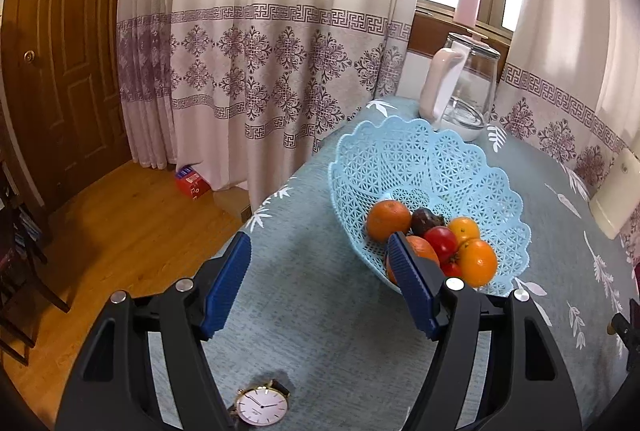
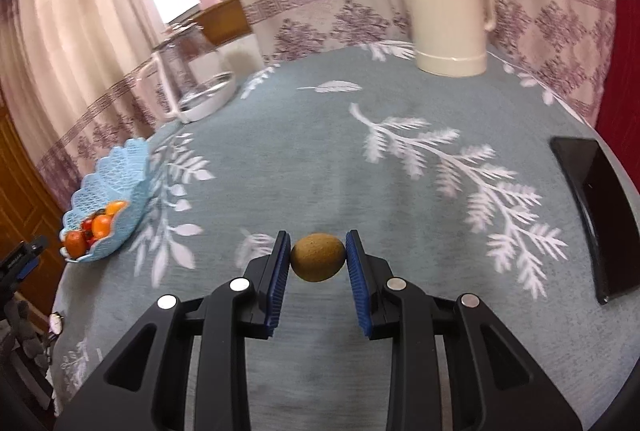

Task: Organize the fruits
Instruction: 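Carry the kiwi into the blue basket and open the right tool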

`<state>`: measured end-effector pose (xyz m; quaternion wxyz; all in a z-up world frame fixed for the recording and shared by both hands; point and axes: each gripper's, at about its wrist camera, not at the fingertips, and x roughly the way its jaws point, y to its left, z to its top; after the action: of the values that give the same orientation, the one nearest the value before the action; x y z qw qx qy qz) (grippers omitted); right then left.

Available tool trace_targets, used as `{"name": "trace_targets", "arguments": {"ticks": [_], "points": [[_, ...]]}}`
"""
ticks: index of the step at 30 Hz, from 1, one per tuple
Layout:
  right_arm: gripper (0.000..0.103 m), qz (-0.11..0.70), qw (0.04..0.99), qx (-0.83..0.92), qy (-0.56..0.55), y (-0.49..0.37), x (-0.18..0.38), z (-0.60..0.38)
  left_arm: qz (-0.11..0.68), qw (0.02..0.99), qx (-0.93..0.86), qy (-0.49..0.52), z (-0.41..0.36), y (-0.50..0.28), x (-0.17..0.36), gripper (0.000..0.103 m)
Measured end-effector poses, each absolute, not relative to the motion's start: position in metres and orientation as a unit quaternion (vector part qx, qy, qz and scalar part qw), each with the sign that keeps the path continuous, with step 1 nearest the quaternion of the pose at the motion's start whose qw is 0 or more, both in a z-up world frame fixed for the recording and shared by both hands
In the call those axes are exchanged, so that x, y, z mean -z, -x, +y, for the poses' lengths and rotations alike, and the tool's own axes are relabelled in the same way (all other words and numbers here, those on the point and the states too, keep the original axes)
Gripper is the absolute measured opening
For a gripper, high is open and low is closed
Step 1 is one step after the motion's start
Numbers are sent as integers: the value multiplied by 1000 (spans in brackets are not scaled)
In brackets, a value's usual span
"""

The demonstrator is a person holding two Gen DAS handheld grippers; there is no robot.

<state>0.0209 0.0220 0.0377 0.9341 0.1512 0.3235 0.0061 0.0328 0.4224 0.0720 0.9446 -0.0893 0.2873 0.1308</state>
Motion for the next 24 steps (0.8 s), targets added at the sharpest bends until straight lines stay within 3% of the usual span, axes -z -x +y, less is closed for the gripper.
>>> {"name": "trace_targets", "arguments": {"ticks": [14,16,24], "points": [[29,297,940,-146,-87,-67,-94,148,277,947,-123,109,431,-24,-85,74],[29,302,936,-159,-82,-77,-96,167,278,946,-121,111,432,-23,-85,78],[29,333,923,-183,-61,-108,-84,216,274,947,-125,116,437,-23,-89,79]]}}
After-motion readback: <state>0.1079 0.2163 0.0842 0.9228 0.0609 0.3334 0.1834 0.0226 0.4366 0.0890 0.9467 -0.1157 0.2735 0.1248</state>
